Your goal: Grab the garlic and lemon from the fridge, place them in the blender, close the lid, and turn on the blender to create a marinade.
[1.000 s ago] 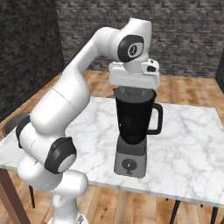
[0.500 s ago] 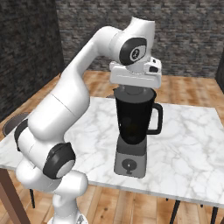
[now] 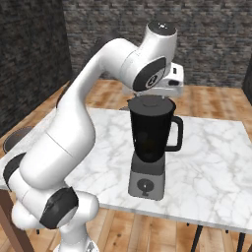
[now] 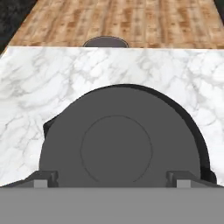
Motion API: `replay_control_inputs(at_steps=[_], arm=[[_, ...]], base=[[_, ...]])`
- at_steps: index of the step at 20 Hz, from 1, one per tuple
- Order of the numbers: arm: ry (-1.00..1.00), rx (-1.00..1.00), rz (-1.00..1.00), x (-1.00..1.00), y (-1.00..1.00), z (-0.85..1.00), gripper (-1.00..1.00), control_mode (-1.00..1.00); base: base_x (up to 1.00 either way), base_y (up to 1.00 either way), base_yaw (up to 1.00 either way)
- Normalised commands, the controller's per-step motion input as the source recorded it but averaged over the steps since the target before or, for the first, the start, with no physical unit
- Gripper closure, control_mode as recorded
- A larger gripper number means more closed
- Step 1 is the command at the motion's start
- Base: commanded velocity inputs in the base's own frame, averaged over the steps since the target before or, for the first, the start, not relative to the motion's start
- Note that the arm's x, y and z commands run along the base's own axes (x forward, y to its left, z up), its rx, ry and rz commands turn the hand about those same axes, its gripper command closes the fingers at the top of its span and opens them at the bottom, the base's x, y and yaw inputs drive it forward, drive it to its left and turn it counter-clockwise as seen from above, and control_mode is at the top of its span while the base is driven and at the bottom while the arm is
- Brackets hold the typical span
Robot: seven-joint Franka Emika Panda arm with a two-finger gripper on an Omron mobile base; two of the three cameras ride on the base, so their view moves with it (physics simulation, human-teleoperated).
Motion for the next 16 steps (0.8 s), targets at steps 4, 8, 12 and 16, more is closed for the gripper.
replay_control_inputs(at_steps=[4,8,12,16], arm=[[-0.37,-0.04,0.01,-0.45,0.41,0.44,-1.0,-1.0],[-0.29,-0.04,0.09,-0.91,0.41,0.07,-1.0,-1.0],[-0.27,-0.02,0.17,-1.0,0.25,-0.28,-1.0,-1.0],[-0.22,0.0,0.22,-1.0,0.08,-0.55,-1.0,-1.0]], base=[[0.0,0.0,0.0],[0.0,0.0,0.0],[0.0,0.0,0.0],[0.0,0.0,0.0]])
